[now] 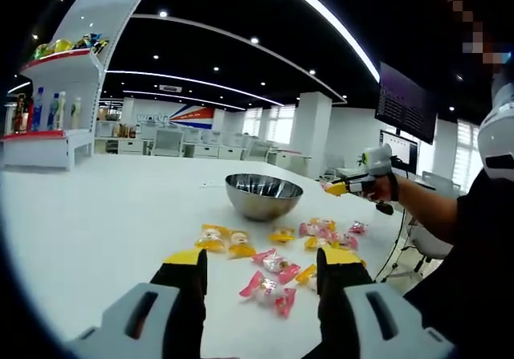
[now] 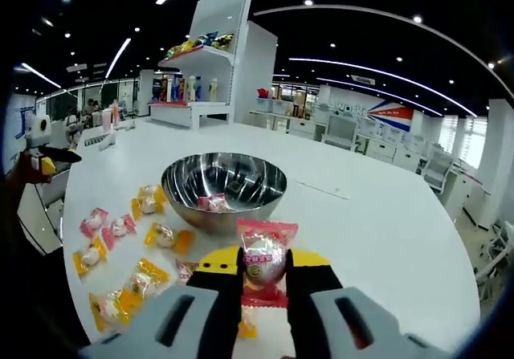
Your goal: Pick up the marshmallows scattered on the table and place them into the bowl on the table
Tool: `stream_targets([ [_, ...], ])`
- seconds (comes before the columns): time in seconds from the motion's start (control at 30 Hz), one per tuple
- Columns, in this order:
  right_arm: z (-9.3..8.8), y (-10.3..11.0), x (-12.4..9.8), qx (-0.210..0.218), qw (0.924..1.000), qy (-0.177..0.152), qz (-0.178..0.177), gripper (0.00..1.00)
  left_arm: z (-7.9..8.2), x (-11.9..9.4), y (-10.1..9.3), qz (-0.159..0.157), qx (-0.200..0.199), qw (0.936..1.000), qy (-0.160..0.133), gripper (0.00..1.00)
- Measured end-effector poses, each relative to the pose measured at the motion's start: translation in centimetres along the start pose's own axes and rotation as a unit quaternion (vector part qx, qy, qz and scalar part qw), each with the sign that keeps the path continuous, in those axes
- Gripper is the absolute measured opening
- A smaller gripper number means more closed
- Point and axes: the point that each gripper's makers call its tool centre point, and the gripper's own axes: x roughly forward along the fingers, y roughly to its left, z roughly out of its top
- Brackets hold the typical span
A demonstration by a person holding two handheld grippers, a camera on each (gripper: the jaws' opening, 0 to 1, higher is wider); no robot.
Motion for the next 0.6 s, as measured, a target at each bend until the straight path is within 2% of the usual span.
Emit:
stream_targets([
  [0.37, 3.4, 0.9, 2.6, -0.019, 0.9996, -0.015, 0.015, 0.22, -0.2, -0.2, 0.0, 0.002, -0.003, 1.0000, 0.002, 0.56],
  [0.5, 3.6, 1.0, 2.9, -0.019, 0.9996, -0.016, 0.016, 0.22, -0.2, -0.2, 0.1, 0.003, -0.004, 1.0000, 0.001, 0.56],
  [0.6, 4.8, 2.0, 4.4, -0.024, 0.9992, -0.020, 0.025, 0.22, -0.2, -0.3, 0.2, 0.003, -0.005, 1.0000, 0.002, 0.56],
])
